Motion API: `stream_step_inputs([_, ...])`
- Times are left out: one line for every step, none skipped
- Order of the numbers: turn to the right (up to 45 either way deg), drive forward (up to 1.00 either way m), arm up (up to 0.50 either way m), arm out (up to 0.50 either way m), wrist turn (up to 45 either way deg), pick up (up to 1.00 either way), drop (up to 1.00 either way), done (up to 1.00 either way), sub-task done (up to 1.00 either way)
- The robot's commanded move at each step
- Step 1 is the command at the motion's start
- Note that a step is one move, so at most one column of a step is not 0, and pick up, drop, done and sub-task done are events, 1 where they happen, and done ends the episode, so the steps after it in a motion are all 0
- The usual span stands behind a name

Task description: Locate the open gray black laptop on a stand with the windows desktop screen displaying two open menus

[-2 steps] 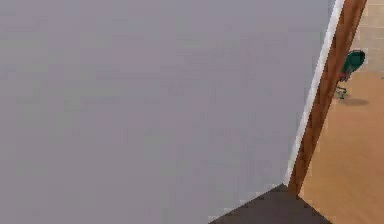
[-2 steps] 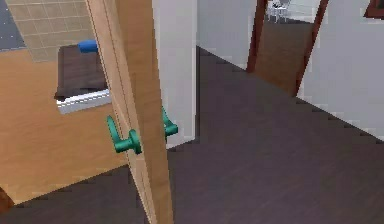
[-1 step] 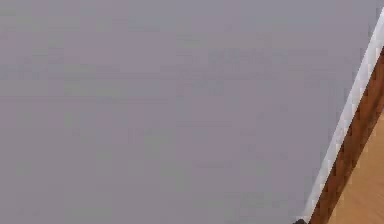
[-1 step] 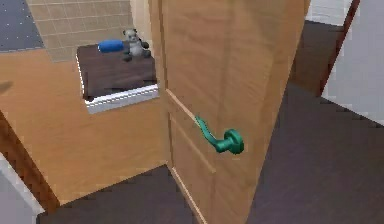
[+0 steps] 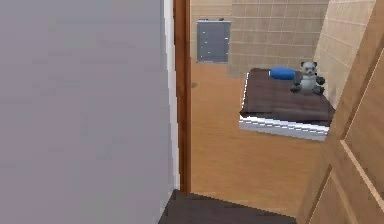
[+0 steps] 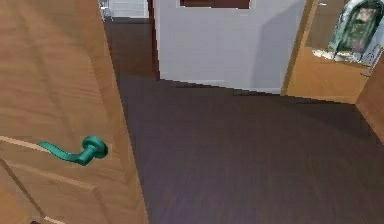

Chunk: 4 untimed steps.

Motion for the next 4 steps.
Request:
stream_step_inputs([15.0,0.0,0.0,0.0,0.0,0.0,0.0,0.0,0.0])
stream_step_inputs([0.0,1.0,0.0,0.0,0.0,0.0,0.0,0.0,0.0])
stream_step_inputs([6.0,0.0,0.0,0.0,0.0,0.0,0.0,0.0,0.0])
stream_step_inputs([0.0,0.4,0.0,0.0,0.0,0.0,0.0,0.0,0.0])
